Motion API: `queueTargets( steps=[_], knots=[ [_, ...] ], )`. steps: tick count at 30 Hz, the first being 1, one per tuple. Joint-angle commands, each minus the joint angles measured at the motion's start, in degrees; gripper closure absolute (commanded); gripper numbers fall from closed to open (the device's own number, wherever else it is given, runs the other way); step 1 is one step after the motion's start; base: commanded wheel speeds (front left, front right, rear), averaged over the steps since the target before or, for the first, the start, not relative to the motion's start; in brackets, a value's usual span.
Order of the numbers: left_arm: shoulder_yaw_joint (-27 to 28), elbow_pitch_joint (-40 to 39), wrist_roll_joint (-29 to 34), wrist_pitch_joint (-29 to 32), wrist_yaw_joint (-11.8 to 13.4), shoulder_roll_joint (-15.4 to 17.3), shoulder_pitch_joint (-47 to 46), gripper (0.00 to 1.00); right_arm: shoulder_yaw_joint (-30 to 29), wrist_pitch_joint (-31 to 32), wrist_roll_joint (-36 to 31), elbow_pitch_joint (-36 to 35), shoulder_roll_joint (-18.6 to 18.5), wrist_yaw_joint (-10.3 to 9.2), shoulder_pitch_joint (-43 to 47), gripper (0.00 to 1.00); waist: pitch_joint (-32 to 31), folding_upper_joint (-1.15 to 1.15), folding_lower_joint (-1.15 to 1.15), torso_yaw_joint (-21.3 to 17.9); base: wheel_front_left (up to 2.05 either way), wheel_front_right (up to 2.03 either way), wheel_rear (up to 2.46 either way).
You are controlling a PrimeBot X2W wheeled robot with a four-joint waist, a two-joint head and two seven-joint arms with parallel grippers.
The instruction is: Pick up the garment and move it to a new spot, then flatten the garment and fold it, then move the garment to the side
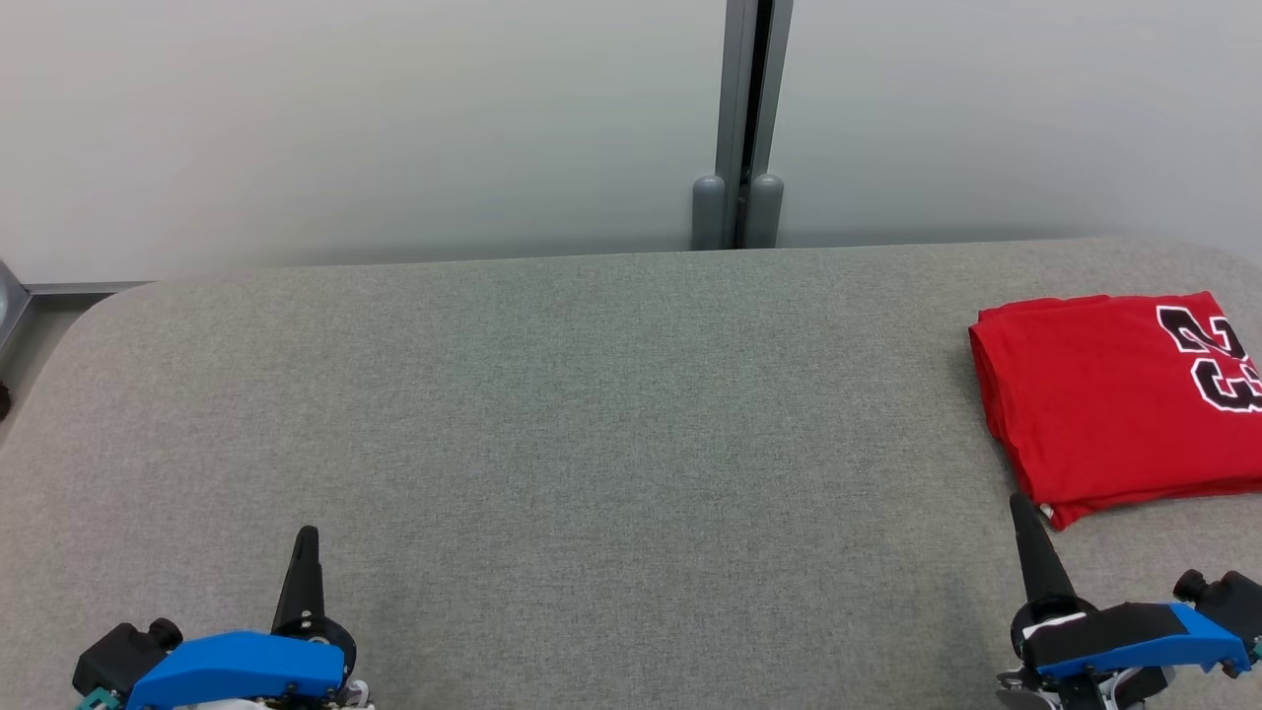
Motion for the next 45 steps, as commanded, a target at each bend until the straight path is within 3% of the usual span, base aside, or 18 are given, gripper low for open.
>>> queueTargets(
  steps=[1,45],
  knots=[
    [0.7,-0.8,-1.4,0.4,-0.5,0.0,-1.7,1.0,-0.4,0.5,1.8,-0.9,-0.2,0.0,-1.4,1.0,0.0,0.0,0.0,0.0,0.0,0.0,0.0],
    [5.3,-2.1,-20.2,6.1,-2.3,-1.1,-4.2,1.0,-2.9,6.4,24.4,-2.5,-0.3,0.01,-2.2,1.0,-0.6,0.0,0.0,-0.5,0.0,0.0,0.0]
  ],
)
